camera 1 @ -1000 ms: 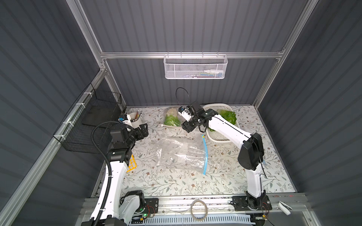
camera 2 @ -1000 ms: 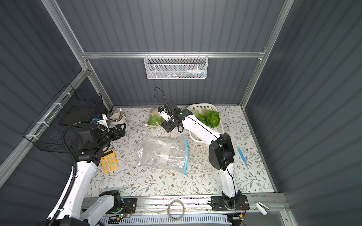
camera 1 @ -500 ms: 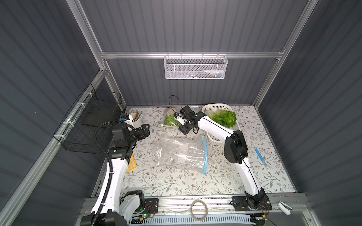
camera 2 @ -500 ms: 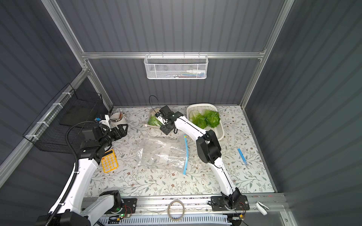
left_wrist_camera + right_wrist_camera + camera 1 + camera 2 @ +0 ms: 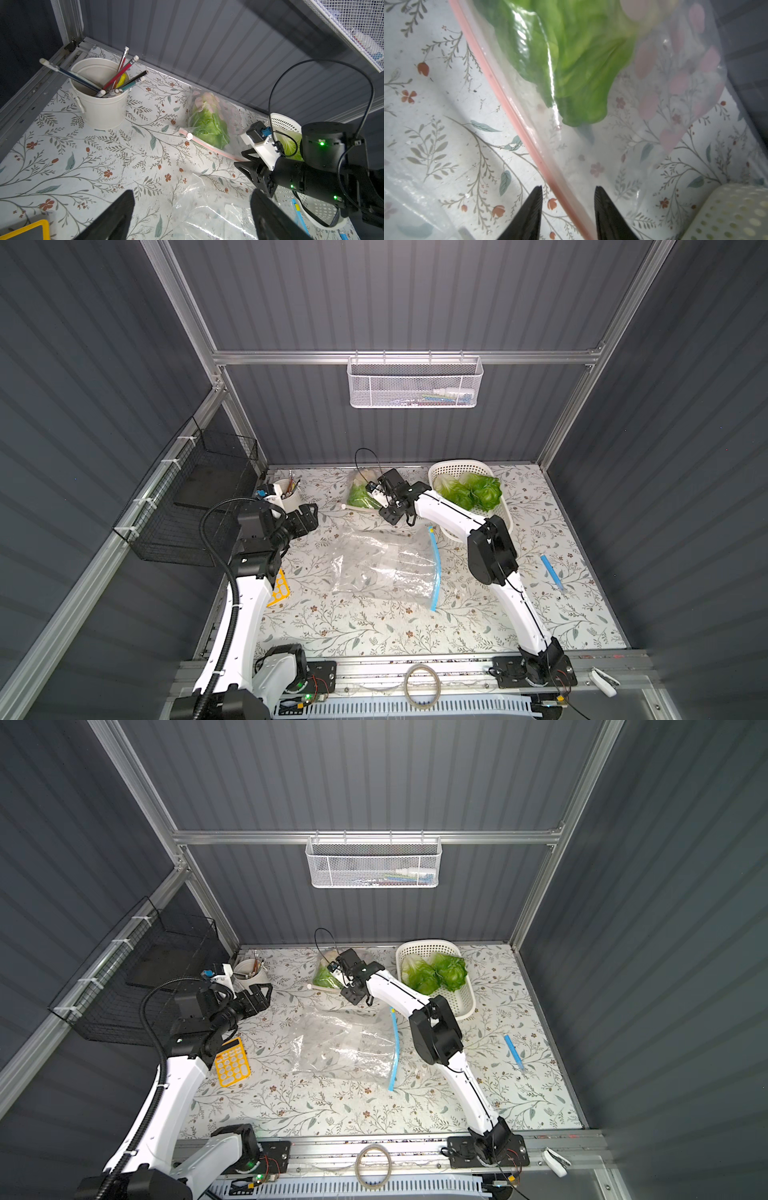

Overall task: Open the zip-top bag and take out the chinese cabbages
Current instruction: Pick up the zipper food storage bag at the center of the board.

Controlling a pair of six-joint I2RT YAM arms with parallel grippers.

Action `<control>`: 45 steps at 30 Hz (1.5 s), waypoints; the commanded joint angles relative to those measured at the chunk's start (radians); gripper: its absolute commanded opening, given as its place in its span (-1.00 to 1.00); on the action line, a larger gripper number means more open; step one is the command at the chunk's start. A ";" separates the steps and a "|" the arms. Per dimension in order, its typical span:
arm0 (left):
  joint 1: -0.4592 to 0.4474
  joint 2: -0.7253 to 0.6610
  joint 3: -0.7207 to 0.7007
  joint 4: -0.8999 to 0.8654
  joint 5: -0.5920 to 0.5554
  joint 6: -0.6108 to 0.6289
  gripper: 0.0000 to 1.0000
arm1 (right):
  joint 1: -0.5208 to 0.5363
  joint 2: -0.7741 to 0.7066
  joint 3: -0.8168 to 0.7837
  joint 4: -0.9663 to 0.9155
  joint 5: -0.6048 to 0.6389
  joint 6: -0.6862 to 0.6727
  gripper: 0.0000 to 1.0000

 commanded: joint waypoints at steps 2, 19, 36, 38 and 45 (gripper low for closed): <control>0.004 0.011 -0.014 0.016 0.026 -0.010 0.77 | 0.008 0.029 0.039 0.015 0.009 -0.001 -0.21; 0.004 0.012 -0.014 0.017 0.029 -0.008 0.78 | 0.013 0.067 0.039 0.064 0.062 -0.043 0.09; 0.005 0.021 -0.015 0.018 0.036 -0.015 0.74 | 0.015 -0.065 0.013 0.085 0.085 -0.017 -1.00; 0.004 0.022 -0.017 0.019 0.035 -0.018 0.70 | 0.015 -0.098 0.006 0.100 0.091 -0.012 -1.00; 0.005 0.031 -0.014 0.015 0.042 -0.026 0.62 | 0.015 -0.177 0.013 0.152 0.133 -0.022 -1.00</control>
